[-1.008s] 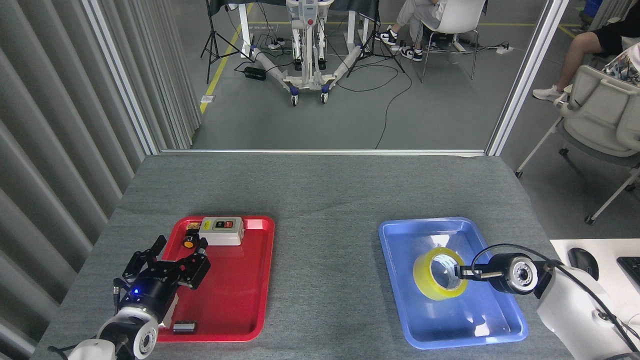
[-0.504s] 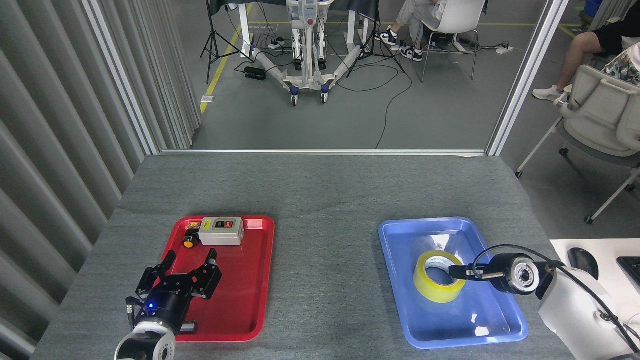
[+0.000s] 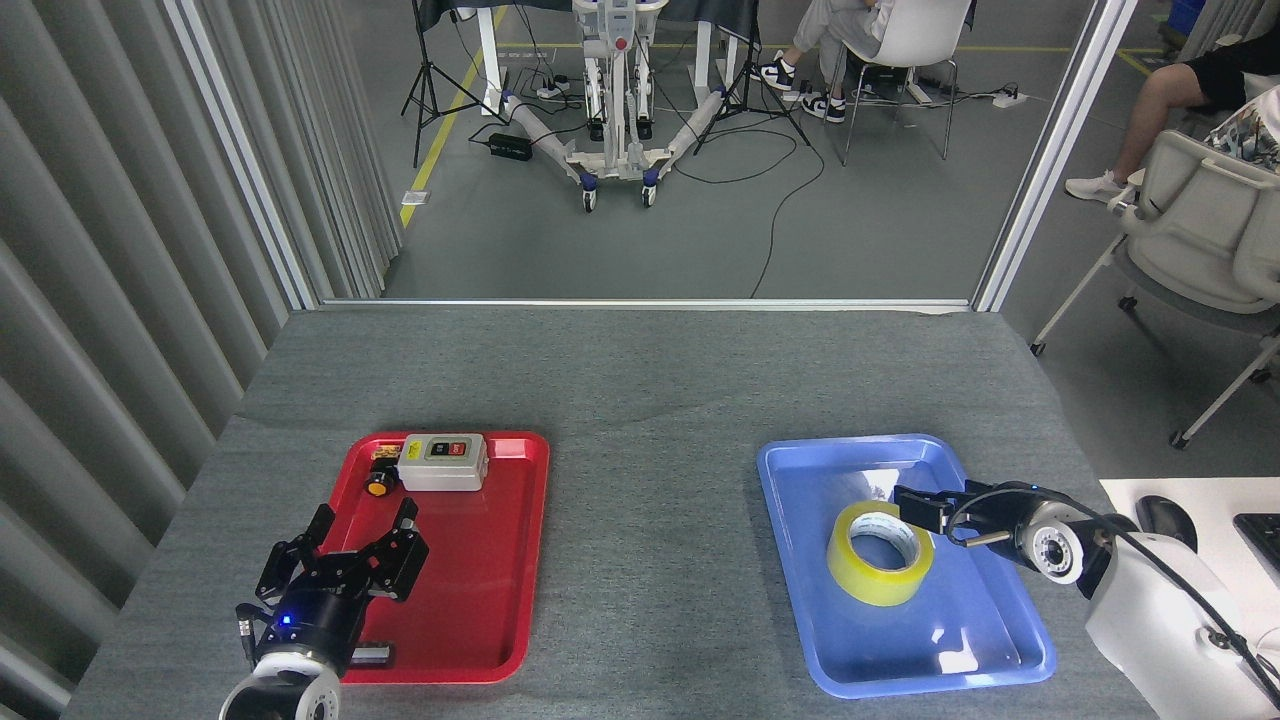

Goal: Place and move tape with both arms
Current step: 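Open the right gripper to release the tape in the blue tray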

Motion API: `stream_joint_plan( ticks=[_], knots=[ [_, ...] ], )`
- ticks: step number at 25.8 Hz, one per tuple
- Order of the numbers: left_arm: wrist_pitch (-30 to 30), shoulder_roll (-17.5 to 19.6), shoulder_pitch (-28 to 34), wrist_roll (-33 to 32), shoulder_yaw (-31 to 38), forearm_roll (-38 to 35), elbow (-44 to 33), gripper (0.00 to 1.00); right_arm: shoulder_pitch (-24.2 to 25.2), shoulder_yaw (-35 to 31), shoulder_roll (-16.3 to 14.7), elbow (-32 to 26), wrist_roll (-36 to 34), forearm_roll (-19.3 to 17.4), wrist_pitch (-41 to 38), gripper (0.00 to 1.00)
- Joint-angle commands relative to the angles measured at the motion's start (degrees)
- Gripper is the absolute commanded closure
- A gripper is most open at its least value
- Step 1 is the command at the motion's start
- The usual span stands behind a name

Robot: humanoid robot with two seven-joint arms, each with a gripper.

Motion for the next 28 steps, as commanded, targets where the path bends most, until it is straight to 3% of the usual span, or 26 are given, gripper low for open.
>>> stream_joint_plan(
  ticks=[1, 4, 8, 10, 12, 16, 19, 22, 26, 28],
  knots=[
    [-0.16, 0.28, 0.31, 0.35, 0.01, 0.27, -0.07, 0.00, 4.22, -0.45, -1.22, -3.94, -20.19, 9.28, 0.52, 0.02],
    [-0.34, 0.72, 0.48, 3.51, 0.01, 0.27, -0.16, 0.00, 6.77, -0.62, -1.66, -4.38, -34.35, 13.06, 0.79, 0.02],
    [-0.78, 1.60, 0.57, 3.51, -0.16, 0.19, 0.11, 0.00, 10.02, -3.61, -1.84, -7.28, -34.44, 13.23, 0.87, 0.02],
    [-0.78, 1.60, 0.66, 3.60, -0.16, 0.01, 0.02, 0.00, 13.88, -9.50, -1.49, -10.80, -34.35, 13.58, 0.79, 0.02],
    [-0.78, 1.60, 0.66, 4.39, -0.16, -0.69, 0.11, 0.00, 18.81, -15.74, -0.52, -13.96, -33.29, 16.66, 0.70, 0.02],
    [-0.16, 1.60, 0.66, 5.09, -0.25, -1.57, -0.16, 0.00, 26.19, -28.48, 6.68, -21.87, -30.31, 26.24, -0.09, 0.01],
    [-0.08, 1.42, 0.83, 5.18, -0.43, -7.28, -0.16, 0.00, 30.23, -36.39, 11.34, -26.09, -30.31, 32.83, -2.03, 0.01],
    [-0.08, 1.25, 2.15, 6.58, -0.25, -9.48, -0.24, 0.00, 32.69, -42.19, 16.18, -28.38, -30.31, 36.35, -5.72, 0.01],
    [-0.08, 1.34, 1.98, 6.94, -0.16, -9.22, -0.33, 0.00, 35.16, -46.42, 18.99, -30.49, -30.66, 40.48, -7.21, 0.01],
    [-0.08, 1.42, 2.07, 7.11, -0.16, -9.04, -0.07, 0.00, 36.47, -46.06, 19.08, -30.58, -30.92, 40.48, -6.95, 0.01]
  ],
)
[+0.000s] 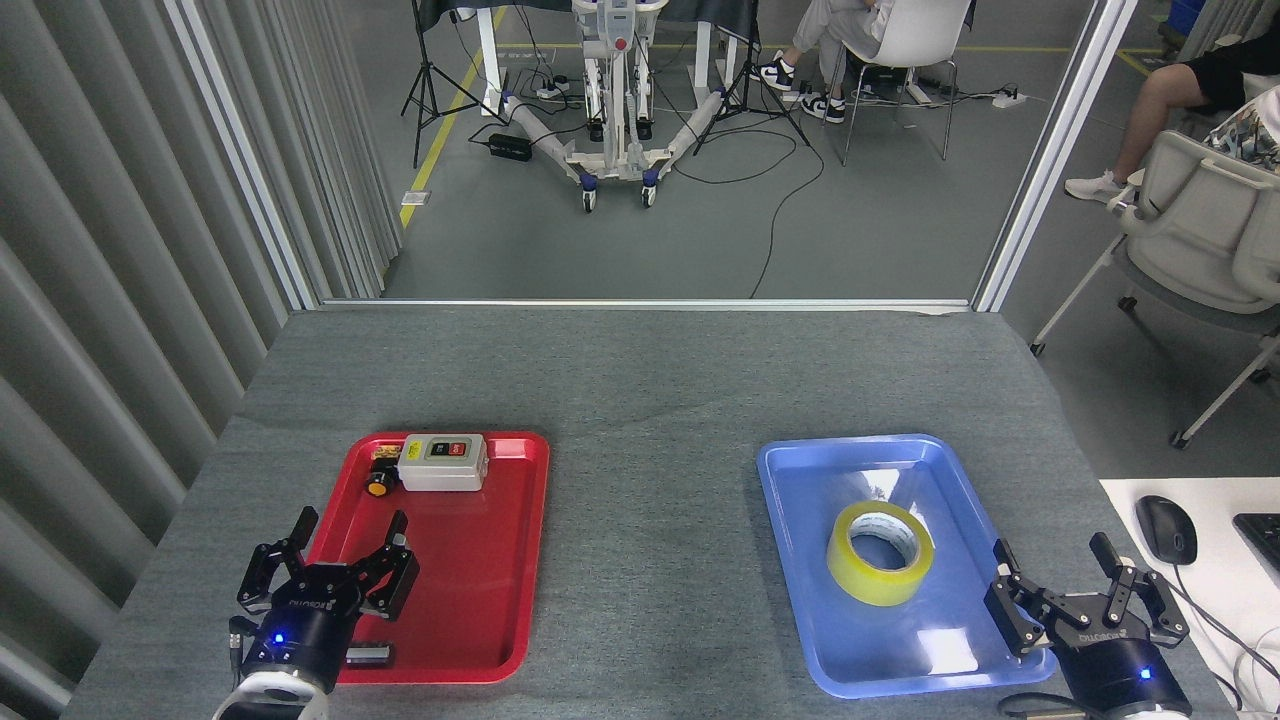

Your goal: Place and move tape with both arms

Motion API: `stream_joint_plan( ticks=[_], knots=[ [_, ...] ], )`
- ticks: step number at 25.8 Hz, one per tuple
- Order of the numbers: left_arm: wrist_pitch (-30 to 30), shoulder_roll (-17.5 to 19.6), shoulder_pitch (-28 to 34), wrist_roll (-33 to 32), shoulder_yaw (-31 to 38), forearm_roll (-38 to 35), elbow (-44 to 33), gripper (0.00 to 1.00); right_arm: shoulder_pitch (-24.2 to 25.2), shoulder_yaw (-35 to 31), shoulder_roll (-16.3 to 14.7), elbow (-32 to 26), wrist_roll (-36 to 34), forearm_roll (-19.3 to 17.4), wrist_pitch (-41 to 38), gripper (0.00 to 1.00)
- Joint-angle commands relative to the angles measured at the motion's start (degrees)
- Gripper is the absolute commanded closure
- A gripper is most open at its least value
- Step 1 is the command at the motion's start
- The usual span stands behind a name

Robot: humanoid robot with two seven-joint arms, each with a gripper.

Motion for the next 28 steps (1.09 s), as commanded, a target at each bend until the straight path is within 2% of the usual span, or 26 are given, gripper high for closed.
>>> stream_joint_plan(
  ticks=[1, 8, 28],
  knots=[
    [-0.01, 0.09, 0.30, 0.22, 0.11, 0.08, 0.32, 0.00, 2.44, -0.97, 1.00, -0.94, -1.02, 1.38, 0.07, 0.01],
    [0.08, 0.09, 0.13, 0.22, 0.29, 1.39, 0.58, 0.00, 4.91, -0.79, 1.61, -2.70, -2.69, 1.12, 0.60, 0.00],
    [0.96, 1.84, -1.37, -0.57, 0.37, 3.68, 2.43, 0.00, 4.29, -0.88, 2.05, -2.61, -2.51, 1.12, 0.51, 0.00]
  ],
)
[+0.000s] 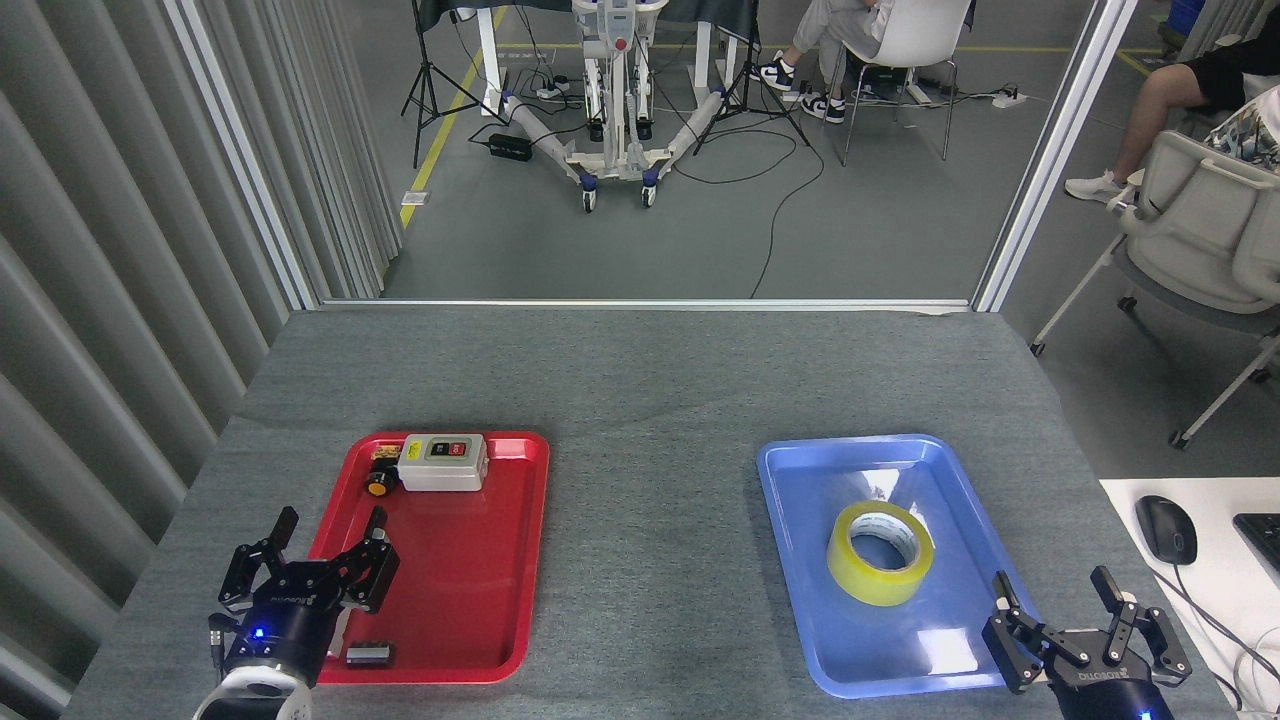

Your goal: Place and move tape with both arms

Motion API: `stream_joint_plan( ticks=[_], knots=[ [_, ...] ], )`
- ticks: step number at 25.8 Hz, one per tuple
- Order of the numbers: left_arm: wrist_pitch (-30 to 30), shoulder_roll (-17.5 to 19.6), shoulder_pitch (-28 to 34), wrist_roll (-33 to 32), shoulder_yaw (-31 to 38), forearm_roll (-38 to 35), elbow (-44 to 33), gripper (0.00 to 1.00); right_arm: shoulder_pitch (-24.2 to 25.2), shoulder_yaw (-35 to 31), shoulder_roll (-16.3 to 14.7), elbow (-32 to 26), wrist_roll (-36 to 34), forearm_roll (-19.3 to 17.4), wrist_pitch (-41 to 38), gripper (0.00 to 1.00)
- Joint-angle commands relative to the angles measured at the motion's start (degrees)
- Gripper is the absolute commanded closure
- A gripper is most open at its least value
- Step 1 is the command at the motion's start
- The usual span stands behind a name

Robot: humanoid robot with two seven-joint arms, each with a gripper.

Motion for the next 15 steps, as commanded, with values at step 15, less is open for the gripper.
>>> stream_joint_plan(
  ticks=[15],
  knots=[
    [2.56, 0.05, -1.01, -0.45, -0.17, -0.26, 0.34, 0.00, -0.06, -0.17, 0.02, 0.03, 0.04, -0.04, 0.13, 0.00]
  ],
)
